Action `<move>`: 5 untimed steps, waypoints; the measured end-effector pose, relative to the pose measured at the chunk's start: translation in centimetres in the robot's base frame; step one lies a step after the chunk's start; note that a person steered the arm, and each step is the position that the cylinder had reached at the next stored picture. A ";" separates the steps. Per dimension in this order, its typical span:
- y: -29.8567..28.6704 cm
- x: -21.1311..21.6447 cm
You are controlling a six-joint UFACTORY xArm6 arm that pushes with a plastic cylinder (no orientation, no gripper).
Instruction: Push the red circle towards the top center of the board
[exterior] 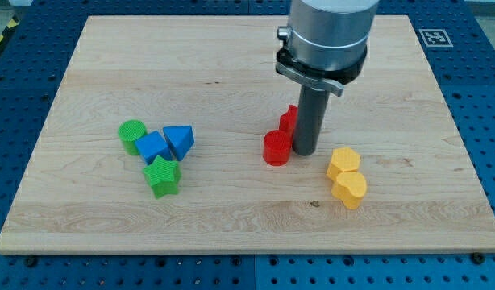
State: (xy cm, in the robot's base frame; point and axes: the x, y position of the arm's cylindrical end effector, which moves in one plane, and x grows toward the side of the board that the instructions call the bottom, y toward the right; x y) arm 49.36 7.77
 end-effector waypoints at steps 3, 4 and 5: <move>-3.2 3.6; -4.4 2.5; -4.7 0.9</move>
State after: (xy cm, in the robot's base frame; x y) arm 50.24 3.07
